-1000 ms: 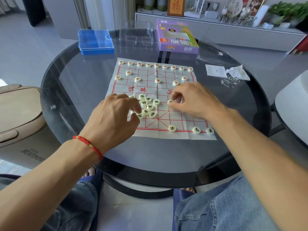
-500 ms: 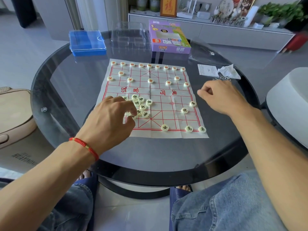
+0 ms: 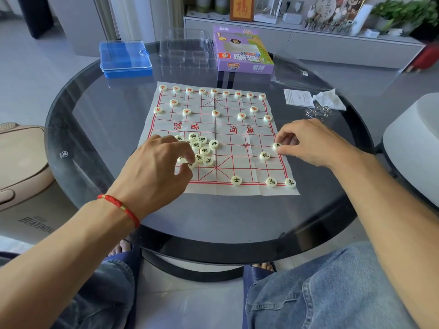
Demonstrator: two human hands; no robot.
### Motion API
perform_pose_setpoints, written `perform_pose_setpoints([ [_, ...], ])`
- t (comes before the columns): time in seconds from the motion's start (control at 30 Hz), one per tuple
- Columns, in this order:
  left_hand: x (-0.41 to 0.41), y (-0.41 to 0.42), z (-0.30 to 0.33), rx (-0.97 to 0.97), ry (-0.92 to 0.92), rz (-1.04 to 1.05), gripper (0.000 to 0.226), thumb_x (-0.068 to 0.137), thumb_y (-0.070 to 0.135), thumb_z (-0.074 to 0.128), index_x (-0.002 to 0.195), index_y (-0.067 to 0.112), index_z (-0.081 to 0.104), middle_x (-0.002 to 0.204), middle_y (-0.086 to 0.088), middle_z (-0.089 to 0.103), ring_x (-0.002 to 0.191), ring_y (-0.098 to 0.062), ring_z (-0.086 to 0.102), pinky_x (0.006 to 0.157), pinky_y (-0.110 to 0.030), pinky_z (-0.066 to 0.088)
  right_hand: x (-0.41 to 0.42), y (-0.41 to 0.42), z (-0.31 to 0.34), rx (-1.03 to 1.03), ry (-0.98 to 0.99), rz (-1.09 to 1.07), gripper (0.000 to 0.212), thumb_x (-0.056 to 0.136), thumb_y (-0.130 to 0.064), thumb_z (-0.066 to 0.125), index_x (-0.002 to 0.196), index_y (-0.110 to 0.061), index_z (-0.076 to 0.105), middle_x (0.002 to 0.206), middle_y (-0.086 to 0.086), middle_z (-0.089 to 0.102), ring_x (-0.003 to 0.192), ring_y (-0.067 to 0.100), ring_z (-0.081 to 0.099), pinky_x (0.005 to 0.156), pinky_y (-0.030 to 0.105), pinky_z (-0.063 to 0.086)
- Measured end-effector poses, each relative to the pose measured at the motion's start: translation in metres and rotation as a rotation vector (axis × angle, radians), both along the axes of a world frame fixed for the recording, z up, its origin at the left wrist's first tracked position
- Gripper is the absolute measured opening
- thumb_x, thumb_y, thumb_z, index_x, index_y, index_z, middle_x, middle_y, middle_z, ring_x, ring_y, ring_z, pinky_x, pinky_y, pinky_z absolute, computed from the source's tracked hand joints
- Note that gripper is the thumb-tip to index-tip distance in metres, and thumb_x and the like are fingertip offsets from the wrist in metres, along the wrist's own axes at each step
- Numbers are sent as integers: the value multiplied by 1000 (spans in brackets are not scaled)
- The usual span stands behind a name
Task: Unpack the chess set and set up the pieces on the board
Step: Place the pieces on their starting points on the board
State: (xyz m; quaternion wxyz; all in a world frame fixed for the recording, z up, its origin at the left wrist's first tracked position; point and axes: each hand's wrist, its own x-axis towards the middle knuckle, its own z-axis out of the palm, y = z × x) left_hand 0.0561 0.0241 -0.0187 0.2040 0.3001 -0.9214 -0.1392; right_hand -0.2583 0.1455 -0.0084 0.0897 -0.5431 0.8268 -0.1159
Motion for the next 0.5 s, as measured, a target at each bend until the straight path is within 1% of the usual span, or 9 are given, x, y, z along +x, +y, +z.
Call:
perform_pose_setpoints([
  [0.13, 0, 0, 1, -2, 0, 11, 17, 87, 20, 61, 99, 25, 72, 106, 2, 70, 95, -23, 60, 79, -41, 55, 1, -1, 1, 13, -14, -25, 12, 86, -32, 81, 94, -28, 74, 89, -11, 70, 80, 4, 64, 71, 26, 49],
  [0.2, 1, -1, 1, -1, -2, 27, 18, 86, 20, 61, 99, 25, 72, 106, 2, 70, 96, -23, 60, 79, -42, 55, 3, -1, 4, 33, -18, -38, 14, 84, -34, 82, 94, -28, 74, 89, -11, 71, 81, 3, 64, 73, 29, 53],
  [0.27, 1, -1, 1, 1, -7, 47, 18, 86, 20, 61, 99, 27, 72, 106, 3, 70, 98, -23, 60, 79, -42, 55, 9, -3, 9, 23, 23, -34, 16, 84, -36, 81, 94, -27, 73, 91, -10, 69, 83, 5, 63, 74, 31, 52],
  [0.37, 2, -3, 0, 1, -26, 81, 19, 86, 22, 61, 100, 28, 72, 107, 2, 70, 99, -23, 59, 80, -41, 55, 32, -17, 15, -80, 107, 45, 16, 88, -36, 77, 97, -23, 74, 93, -7, 67, 86, 12, 62, 74, 30, 46],
  [0.43, 1, -4, -1, 2, -28, 92, 19, 86, 22, 61, 101, 28, 72, 107, 2, 70, 99, -23, 59, 80, -40, 55, 56, -32, 13, -123, 92, 132, 21, 90, -39, 75, 104, -22, 74, 95, -6, 68, 88, 12, 61, 76, 30, 47],
  [0.5, 0, -4, 0, 6, -31, 96, 19, 86, 22, 61, 101, 28, 72, 107, 3, 69, 100, -23, 58, 81, -41, 55, 76, -48, 8, -122, 84, 210, 29, 91, -43, 72, 110, -22, 71, 97, -6, 67, 88, 12, 59, 80, 34, 50],
])
